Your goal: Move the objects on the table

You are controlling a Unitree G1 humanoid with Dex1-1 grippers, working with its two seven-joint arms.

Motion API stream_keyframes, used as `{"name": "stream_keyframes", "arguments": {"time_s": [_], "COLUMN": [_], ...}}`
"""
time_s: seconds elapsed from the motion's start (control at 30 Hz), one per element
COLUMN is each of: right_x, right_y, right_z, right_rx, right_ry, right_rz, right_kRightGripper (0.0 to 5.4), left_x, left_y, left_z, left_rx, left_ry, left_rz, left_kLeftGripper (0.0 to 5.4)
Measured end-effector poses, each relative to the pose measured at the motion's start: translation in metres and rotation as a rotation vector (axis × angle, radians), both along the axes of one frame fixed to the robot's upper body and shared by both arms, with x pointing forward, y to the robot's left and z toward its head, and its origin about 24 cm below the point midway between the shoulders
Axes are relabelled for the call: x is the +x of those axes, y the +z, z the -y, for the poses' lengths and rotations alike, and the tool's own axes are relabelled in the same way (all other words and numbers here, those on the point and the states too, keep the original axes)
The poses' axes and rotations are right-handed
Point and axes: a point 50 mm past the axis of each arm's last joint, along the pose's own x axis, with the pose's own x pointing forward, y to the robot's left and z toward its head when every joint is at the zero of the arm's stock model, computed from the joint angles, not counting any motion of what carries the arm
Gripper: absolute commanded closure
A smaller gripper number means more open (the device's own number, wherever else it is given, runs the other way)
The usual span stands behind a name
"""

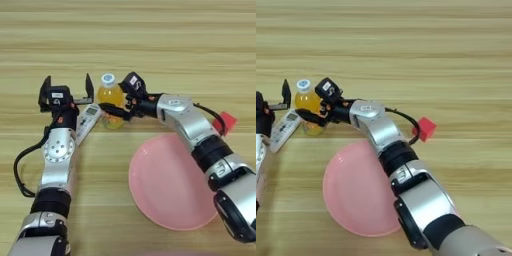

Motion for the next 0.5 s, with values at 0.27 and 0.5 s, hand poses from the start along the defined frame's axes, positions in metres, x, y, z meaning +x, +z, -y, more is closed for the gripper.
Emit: {"name": "stream_keyframes", "arguments": {"time_s": [0.27, 0.5], "right_x": [0.0025, 0.0035], "right_y": [-0.0007, 0.0080], "right_z": [0.0011, 0.0024], "right_rx": [0.012, 0.032], "right_ry": [-0.012, -0.013], "right_rz": [-0.006, 0.020], "right_kRightGripper": [1.78, 1.78], "left_x": [0.0000, 0.0000], "left_y": [0.0000, 0.0000], "left_z": [0.0000, 0.0000], "left_rx": [-0.001, 0.000], "left_ry": [0.001, 0.001], "left_rz": [0.000, 0.000], "left_kLeftGripper": [0.00, 0.00]}}
